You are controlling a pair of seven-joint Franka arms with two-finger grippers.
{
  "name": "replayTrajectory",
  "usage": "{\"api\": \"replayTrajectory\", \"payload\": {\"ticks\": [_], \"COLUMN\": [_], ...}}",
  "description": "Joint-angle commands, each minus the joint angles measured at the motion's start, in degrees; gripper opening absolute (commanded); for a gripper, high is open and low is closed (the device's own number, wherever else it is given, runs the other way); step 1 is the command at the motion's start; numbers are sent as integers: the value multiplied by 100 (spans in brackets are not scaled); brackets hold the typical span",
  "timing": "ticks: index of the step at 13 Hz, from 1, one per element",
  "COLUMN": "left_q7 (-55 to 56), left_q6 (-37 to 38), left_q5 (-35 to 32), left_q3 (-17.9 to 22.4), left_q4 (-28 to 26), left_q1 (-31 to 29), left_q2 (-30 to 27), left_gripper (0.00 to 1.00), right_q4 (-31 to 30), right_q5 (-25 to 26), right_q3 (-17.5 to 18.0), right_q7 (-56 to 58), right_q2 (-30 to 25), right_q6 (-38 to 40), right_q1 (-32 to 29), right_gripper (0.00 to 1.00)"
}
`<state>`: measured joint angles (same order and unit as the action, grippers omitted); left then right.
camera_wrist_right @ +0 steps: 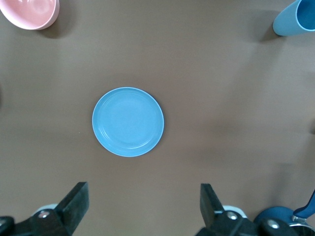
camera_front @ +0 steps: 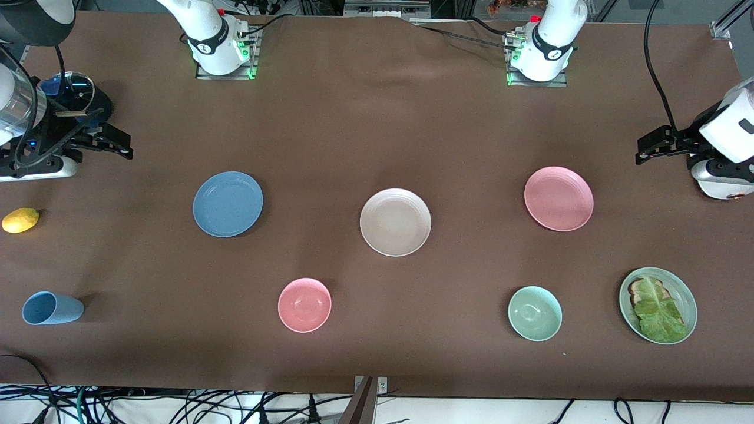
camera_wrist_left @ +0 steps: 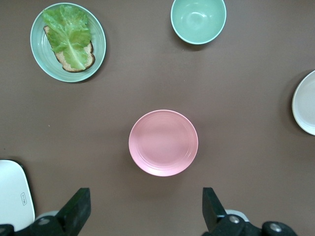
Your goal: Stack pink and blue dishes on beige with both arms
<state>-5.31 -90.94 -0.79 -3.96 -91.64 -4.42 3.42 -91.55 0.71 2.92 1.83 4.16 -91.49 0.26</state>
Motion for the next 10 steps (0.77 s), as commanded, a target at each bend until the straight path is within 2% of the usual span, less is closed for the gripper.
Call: {"api": "replayTrajectory", "payload": {"ticks": [1,10], "left_q7": [-40,-40], "left_q6": [15,15], "left_q5": [149,149], "left_q3": [9,0], "left_q4": [-108,-108], "left_q1": [-24,-24], "left_q2": [-113,-113], "left_gripper": [100,100], "right_q4": [7,103], "right_q5": [17,0], "right_q3": [33,42], "right_q7": [-164,-174], "right_q2": [-28,-3], "right_q6": [71,62], "right_q1": [-43,-35], "right_gripper": [100,100]}}
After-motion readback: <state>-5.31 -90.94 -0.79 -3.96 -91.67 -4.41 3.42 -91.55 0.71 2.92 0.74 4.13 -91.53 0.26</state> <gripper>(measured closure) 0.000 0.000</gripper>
